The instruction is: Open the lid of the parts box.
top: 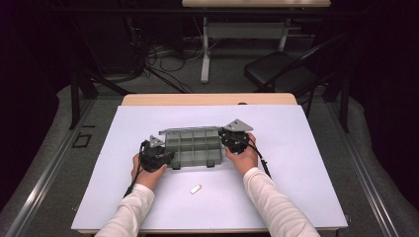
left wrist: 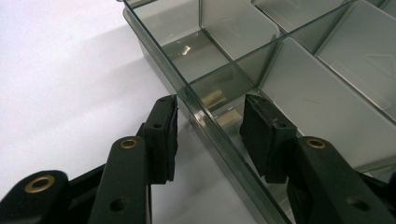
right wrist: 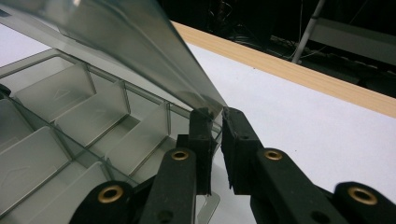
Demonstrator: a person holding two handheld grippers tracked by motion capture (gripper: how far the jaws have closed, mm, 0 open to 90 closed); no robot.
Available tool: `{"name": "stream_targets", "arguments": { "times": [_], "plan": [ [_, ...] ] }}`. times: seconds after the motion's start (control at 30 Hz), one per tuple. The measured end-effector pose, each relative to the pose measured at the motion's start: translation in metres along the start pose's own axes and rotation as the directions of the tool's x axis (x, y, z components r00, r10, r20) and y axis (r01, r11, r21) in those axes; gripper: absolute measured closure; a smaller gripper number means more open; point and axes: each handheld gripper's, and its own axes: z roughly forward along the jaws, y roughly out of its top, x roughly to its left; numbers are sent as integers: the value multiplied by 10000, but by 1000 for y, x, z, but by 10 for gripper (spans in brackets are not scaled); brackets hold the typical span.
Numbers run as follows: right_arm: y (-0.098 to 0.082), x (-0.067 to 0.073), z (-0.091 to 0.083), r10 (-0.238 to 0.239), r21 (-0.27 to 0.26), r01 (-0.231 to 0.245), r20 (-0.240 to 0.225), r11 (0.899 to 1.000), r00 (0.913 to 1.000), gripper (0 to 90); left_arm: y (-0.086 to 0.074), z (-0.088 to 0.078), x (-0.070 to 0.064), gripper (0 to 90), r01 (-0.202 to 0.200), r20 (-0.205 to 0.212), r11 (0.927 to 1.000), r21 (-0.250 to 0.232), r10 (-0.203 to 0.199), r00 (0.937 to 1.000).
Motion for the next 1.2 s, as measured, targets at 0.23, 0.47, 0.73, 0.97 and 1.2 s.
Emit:
{"name": "stream_targets", "arguments": {
  "times": [0.23, 0.47, 0.73, 0.97, 1.2],
  "plan": [
    [0, 2, 0, 136, -43, -135, 122, 9999, 9998, 815, 0, 1, -1, 568, 70, -112, 9999, -103, -72, 9999],
    [1, 5, 0, 386, -98, -383, 316, 9992, 9988, 815, -1, 1, 0, 570, 56, -83, 9999, -154, -58, 9999],
    [3, 11, 1, 1100, -181, -1088, 836, 9939, 9904, 816, -1, 2, 2, 573, 128, 34, 9998, -162, -127, 9999],
    [7, 16, 2, 1800, -227, -1786, 1329, 9837, 9747, 845, -1, 2, 3, 577, 186, 123, 9997, -174, -184, 9998],
    [12, 18, 4, 2428, -255, -2420, 1652, 9699, 9559, 866, -1, 2, 4, 578, 169, 145, 9997, -176, -166, 9998]
  ]
}}
